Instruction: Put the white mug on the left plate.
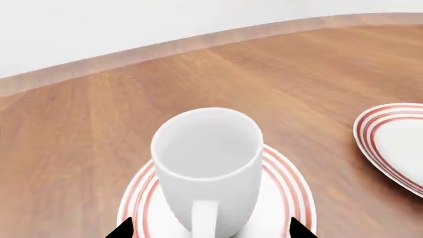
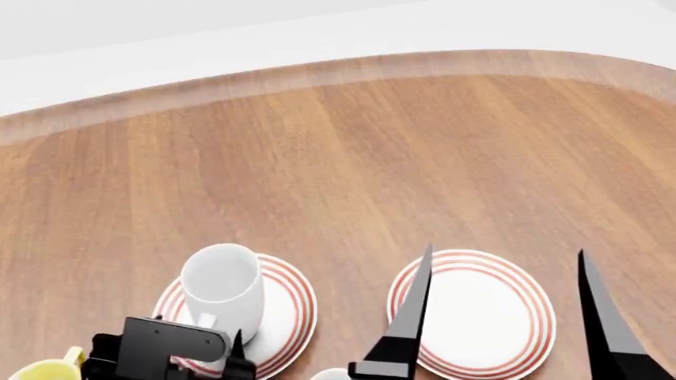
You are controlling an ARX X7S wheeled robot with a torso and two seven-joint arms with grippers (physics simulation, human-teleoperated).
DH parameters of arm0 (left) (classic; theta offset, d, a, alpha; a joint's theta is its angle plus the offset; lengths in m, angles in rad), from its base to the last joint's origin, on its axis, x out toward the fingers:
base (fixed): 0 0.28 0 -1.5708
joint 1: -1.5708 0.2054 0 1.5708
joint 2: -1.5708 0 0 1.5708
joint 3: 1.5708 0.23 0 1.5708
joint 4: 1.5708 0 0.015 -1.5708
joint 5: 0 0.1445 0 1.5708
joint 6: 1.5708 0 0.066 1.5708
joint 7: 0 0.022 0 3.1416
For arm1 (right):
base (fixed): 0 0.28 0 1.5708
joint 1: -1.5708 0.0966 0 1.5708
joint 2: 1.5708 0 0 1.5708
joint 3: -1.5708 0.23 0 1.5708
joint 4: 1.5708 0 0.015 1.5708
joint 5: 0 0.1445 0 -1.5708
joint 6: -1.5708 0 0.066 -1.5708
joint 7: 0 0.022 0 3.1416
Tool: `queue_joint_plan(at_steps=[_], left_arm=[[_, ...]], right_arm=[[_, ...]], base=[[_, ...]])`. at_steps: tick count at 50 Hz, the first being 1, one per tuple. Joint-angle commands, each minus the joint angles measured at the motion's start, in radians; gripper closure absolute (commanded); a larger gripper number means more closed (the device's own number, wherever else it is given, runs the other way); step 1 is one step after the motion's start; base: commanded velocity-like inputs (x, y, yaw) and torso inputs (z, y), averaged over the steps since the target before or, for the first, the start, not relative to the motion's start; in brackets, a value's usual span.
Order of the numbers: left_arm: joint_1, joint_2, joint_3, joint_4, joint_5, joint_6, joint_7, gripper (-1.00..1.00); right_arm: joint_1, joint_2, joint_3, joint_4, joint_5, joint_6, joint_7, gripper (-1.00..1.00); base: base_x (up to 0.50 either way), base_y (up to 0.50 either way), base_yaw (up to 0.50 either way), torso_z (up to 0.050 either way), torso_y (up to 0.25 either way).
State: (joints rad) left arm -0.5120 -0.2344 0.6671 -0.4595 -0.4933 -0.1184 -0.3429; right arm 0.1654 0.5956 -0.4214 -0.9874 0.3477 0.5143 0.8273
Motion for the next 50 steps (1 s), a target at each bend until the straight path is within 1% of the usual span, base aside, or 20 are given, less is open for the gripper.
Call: queue_joint_plan(at_steps=[1,9,14,18,29,36,39,50], left_arm=[[0.113,-0.122,0.003,0.366,-0.046,-0.092,-0.076,-1.0],[0.16,-0.193,-0.013,0.561,-0.082,-0.132,-0.124,-1.0],[0.178,-0.225,-0.025,0.633,-0.086,-0.126,-0.138,-1.0],[0.188,-0.259,-0.042,0.714,-0.102,-0.134,-0.157,-1.0],[0.17,-0.334,-0.098,0.971,-0.155,-0.208,-0.261,-1.0],[0.166,-0.358,-0.119,1.051,-0.177,-0.23,-0.299,-1.0],[0.174,-0.361,-0.126,1.052,-0.172,-0.213,-0.296,-1.0],[0.166,-0.398,-0.171,1.132,-0.217,-0.233,-0.338,-1.0]], right_arm=[[0.019,-0.002,-0.011,-0.014,0.006,0.02,0.007,-1.0],[0.02,0.003,-0.014,-0.016,0.008,0.016,0.011,-1.0],[-0.006,0.01,-0.009,0.013,0.002,-0.027,0.006,-1.0],[-0.002,0.012,-0.006,0.004,0.009,-0.012,0.012,-1.0],[0.009,0.003,-0.028,0.026,0.002,-0.018,0.005,-1.0],[0.009,0.001,-0.034,0.039,0.0,-0.028,0.001,-1.0],[0.014,-0.002,-0.038,0.039,0.001,-0.021,0.001,-1.0],[0.015,-0.006,-0.051,0.061,-0.006,-0.042,-0.007,-1.0]], base=[[0.0,0.0,0.0,0.0,0.0],[0.0,0.0,0.0,0.0,0.0],[0.0,0.0,0.0,0.0,0.0],[0.0,0.0,0.0,0.0,0.0],[0.0,0.0,0.0,0.0,0.0],[0.0,0.0,0.0,0.0,0.0],[0.0,0.0,0.0,0.0,0.0],[0.0,0.0,0.0,0.0,0.0]])
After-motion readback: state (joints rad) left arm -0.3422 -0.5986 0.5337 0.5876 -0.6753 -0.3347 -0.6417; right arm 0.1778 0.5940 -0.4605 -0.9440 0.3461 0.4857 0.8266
